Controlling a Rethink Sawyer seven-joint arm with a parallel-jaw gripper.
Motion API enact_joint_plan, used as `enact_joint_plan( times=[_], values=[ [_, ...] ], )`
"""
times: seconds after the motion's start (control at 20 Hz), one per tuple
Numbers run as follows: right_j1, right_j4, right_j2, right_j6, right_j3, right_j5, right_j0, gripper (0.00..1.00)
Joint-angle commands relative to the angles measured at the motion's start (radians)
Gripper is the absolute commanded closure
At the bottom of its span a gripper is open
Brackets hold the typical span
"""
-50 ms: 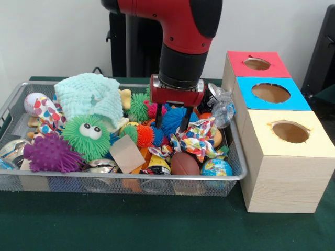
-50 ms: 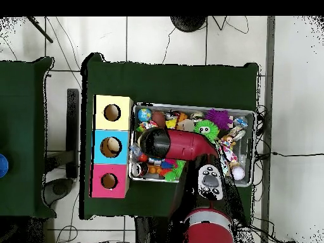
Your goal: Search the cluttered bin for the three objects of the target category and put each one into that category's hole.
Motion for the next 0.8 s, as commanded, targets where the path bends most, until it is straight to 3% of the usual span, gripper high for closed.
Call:
enact_joint_plan(
  times=[0.05,0.8],
  values=[
    [0.066,0.006,0.114,0.127,0.071,-0.075,-0.04,0.0],
    [0.031,0.055,0.186,0.143,0.119,-0.014,-0.082,0.0]
  ],
)
